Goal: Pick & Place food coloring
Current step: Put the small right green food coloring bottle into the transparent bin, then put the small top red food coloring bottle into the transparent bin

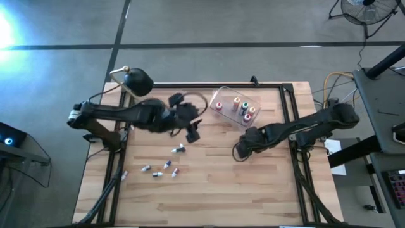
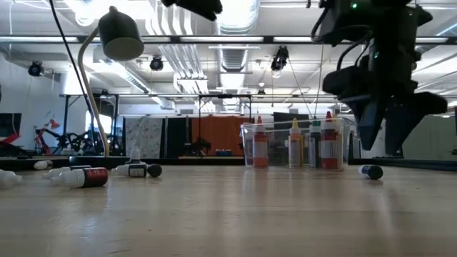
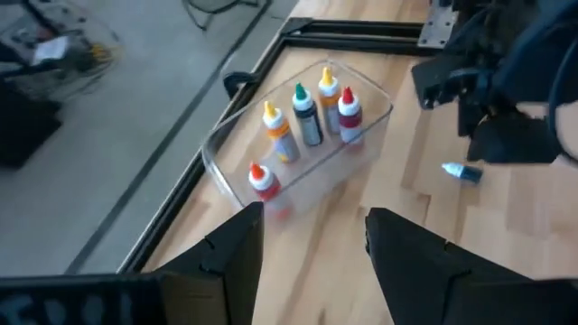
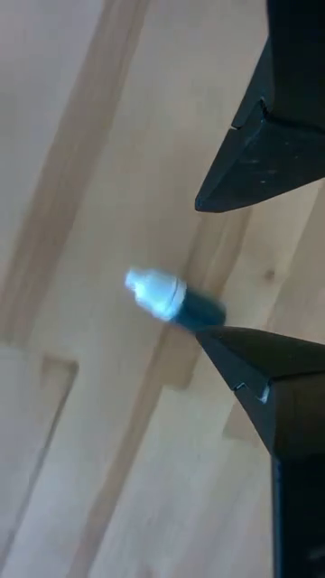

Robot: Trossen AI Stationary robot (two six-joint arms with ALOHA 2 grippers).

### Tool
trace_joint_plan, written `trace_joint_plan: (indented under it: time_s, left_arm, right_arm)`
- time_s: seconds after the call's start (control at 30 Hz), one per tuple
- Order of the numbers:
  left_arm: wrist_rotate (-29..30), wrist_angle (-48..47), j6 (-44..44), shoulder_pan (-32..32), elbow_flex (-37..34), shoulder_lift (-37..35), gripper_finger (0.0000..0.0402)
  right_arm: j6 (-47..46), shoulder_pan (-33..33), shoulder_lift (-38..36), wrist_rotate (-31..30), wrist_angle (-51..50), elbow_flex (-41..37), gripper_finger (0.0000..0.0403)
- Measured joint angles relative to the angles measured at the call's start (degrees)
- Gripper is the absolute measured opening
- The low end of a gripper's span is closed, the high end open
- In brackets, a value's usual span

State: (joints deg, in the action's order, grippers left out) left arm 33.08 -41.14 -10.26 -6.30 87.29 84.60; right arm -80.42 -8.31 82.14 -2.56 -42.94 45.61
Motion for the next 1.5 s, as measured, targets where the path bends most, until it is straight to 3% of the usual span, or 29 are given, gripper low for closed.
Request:
trace_joint_plan:
  time_s: [0.1, 0.4, 0.7, 0.8, 1.03, 1.1, 1.27, 1.43, 1.5]
  left_arm:
    - [3.64, -2.23, -4.9, -3.6, -2.71, -1.7, 0.017]
    - [4.33, -1.96, -19.45, -7.51, -19.59, -11.12, 0.017]
    - [1.01, -2.01, -31.89, -9.06, -36.29, -25.38, 0.017]
    - [0.49, -1.97, -33.41, -9.08, -40.01, -29.12, 0.017]
    - [-6.54, -2.72, -34.96, -9.08, -47.48, -34.46, 0.017]
    - [-9.7, -3.59, -36.27, -9.08, -49.2, -35.03, 0.017]
    - [-15.65, -5.75, -39.45, -9.08, -52.58, -35.43, 0.0169]
    - [-18.79, -6.21, -41.35, -9.32, -54.15, -35.48, 0.0169]
    - [-19.25, -6.0, -42.36, -9.58, -54.32, -35.6, 0.0169]
  right_arm:
    - [0.31, -0.35, 4.38, 0.02, 2.81, 1.15, 0.0212]
    - [0.19, -0.45, 13.54, -0.5, 2.94, 3.95, 0.0198]
    - [-3.49, -0.38, 12.67, 0.64, 3.77, 4.76, 0.0079]
    - [-3.54, -0.83, 9.73, -2.87, 4.76, 7.59, 0.0049]
    - [-1.24, -0.35, 3.29, -26.3, -3.53, 21.21, 0.007]
    - [3.89, 2.37, 2.65, -29.25, -6.54, 25.17, 0.0086]
    - [16.6, 13.69, 3.44, -27.44, -7.37, 31.63, 0.0118]
    - [23.87, 24.67, 6.1, -13.97, -7.45, 31.8, 0.015]
    - [26.31, 26.21, 6.64, -12.59, -7.5, 31.62, 0.0162]
